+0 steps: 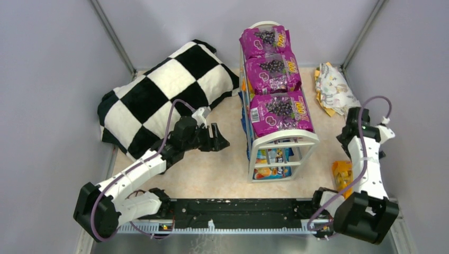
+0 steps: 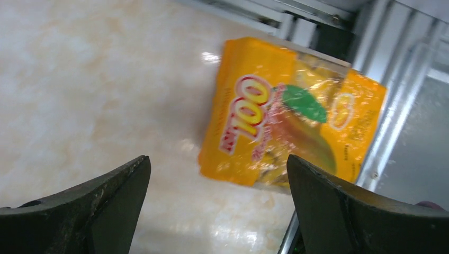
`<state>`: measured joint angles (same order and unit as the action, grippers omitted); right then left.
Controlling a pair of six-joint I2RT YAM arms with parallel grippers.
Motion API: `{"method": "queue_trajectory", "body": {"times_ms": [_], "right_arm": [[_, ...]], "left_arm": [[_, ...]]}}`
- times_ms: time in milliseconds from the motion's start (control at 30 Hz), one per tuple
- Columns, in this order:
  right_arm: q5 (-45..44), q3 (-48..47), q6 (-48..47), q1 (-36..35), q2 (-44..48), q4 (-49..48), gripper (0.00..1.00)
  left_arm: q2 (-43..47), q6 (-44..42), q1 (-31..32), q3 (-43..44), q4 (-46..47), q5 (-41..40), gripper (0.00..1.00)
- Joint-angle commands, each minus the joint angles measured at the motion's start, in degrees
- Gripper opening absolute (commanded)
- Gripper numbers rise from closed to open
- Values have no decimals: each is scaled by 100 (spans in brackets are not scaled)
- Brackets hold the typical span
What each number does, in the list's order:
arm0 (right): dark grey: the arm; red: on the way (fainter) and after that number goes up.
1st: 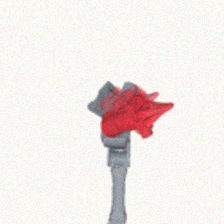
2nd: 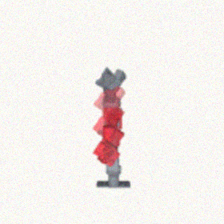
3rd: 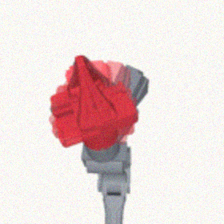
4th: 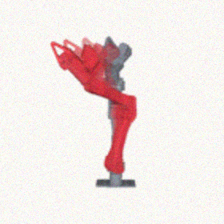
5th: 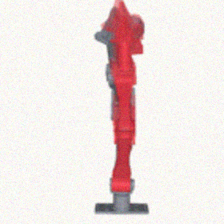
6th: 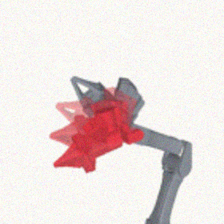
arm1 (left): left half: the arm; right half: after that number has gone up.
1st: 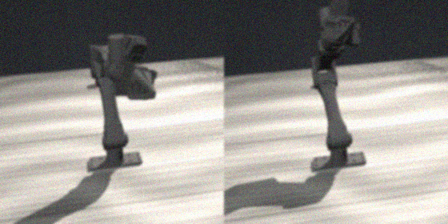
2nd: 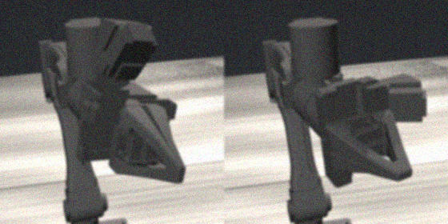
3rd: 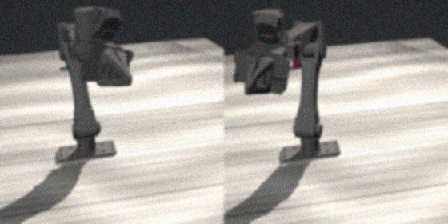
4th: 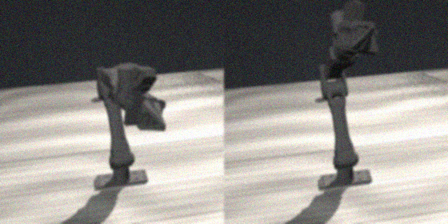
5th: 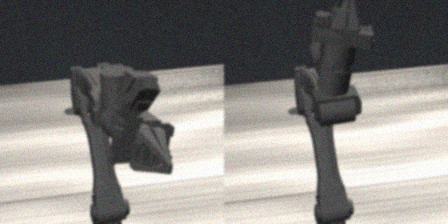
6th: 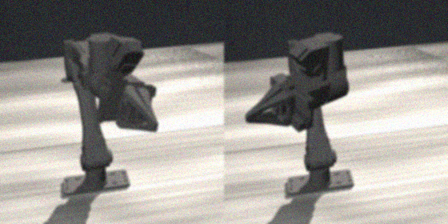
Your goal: Place and organize the candy bags onto the shelf
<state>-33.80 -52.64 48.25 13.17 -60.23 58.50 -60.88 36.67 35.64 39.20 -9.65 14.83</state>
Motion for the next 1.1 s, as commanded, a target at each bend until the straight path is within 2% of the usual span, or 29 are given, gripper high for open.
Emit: {"method": "queue_trajectory", "body": {"times_ms": [0,200,333,467,533,633,700,800,933,1067], "right_arm": [[79,339,-27,1043,-165,-301,99],[669,788,-50,1149,-37,-738,99],[1165,792,-164,1151,-267,-997,99],[2709,998,-412,1100,-550,-1866,99],[3180,1023,-438,849,-758,-2284,98],[2903,729,-612,88,-1049,-2620,99],[3127,481,-794,-64,-1237,-2703,99],[3072,26,-1088,-69,-1234,-2473,99],[2235,-189,-1365,-9,-774,-2093,99],[1122,117,-779,494,-233,-1370,99]], "left_arm": [[127,-150,-59,-26,-74,-72,74],[159,-91,-94,-104,120,51,74],[65,-121,-101,-84,243,95,75],[-175,-129,-135,-84,409,205,75],[-303,-89,-158,-68,531,334,75],[-471,32,-175,-34,689,552,75],[-527,119,-177,-52,783,639,75],[-536,193,-188,-101,857,670,75],[-509,209,-201,-170,864,644,75],[-561,180,-223,-157,868,674,75]]}}
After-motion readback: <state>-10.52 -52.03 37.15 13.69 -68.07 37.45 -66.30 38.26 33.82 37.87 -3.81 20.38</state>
